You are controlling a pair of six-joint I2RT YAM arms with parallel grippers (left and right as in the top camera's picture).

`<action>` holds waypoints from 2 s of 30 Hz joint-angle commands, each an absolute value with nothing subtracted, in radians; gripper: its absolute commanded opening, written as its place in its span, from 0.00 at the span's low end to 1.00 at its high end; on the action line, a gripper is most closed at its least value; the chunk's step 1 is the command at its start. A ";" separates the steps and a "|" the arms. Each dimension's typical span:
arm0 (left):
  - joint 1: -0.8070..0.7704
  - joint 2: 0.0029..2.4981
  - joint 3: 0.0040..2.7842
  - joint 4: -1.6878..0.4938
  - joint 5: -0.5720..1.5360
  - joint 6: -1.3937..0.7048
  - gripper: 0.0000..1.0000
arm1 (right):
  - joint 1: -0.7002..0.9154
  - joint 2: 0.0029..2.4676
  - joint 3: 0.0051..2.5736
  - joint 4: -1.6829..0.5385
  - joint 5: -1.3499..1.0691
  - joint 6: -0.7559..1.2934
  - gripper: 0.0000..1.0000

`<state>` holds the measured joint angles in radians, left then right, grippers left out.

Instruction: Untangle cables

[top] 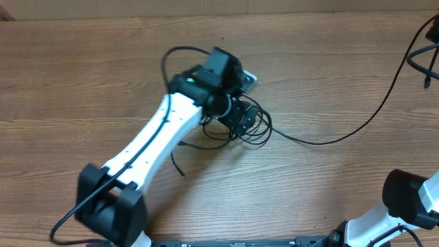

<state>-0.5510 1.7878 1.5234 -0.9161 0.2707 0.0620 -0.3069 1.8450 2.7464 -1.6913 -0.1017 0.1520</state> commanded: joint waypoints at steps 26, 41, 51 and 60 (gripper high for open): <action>-0.611 1.959 1.512 -0.805 0.131 -0.023 0.17 | -0.302 1.848 2.748 -1.694 -0.118 0.141 0.04; -0.617 1.956 1.520 -0.809 0.131 -0.042 0.04 | -0.302 1.848 2.748 -1.694 -0.118 0.141 0.04; -0.616 1.915 1.965 -1.094 0.064 -0.041 0.04 | -0.302 1.848 2.748 -1.694 -0.118 0.141 0.04; -0.615 1.878 2.604 -1.253 -0.257 -0.028 0.04 | -0.302 1.852 2.748 -1.694 -0.118 0.141 0.04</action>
<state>-0.6090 1.9331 2.4279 -1.2388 -0.0757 -0.0273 -0.3069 1.8450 2.7464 -1.6981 -0.1154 0.1516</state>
